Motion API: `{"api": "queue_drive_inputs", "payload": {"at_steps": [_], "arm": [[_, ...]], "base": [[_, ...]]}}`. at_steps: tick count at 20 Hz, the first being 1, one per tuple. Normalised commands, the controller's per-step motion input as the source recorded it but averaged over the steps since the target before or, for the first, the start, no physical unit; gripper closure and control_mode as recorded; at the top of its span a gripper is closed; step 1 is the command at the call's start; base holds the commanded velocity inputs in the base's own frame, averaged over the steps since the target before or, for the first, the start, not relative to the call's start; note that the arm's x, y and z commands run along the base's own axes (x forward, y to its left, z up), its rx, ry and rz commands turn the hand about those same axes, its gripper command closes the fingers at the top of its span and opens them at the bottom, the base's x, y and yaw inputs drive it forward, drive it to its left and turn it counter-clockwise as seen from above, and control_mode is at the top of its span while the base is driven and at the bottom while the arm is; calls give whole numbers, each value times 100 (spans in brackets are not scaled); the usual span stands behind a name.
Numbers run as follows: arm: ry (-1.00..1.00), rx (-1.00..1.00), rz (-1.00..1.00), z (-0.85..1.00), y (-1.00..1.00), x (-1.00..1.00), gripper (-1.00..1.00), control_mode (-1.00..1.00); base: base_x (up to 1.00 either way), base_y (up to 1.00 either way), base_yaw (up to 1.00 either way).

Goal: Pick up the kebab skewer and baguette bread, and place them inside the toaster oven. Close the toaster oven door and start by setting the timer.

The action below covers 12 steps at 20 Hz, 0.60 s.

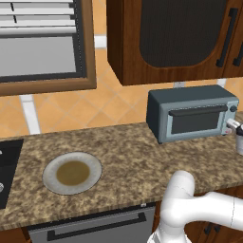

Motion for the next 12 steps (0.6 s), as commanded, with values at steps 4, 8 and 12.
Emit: {"api": "queue_drive_inputs", "payload": {"at_steps": [4, 8, 12], "arm": [[-4, 21, -1, 0, -2, 0, 100, -100], [-3, 23, 0, 0, -13, 0, 100, -100], [-2, 22, 0, 0, -12, 0, 100, -100]], "base": [[0, 0, 0], [0, 0, 0], [0, 0, 0]]}}
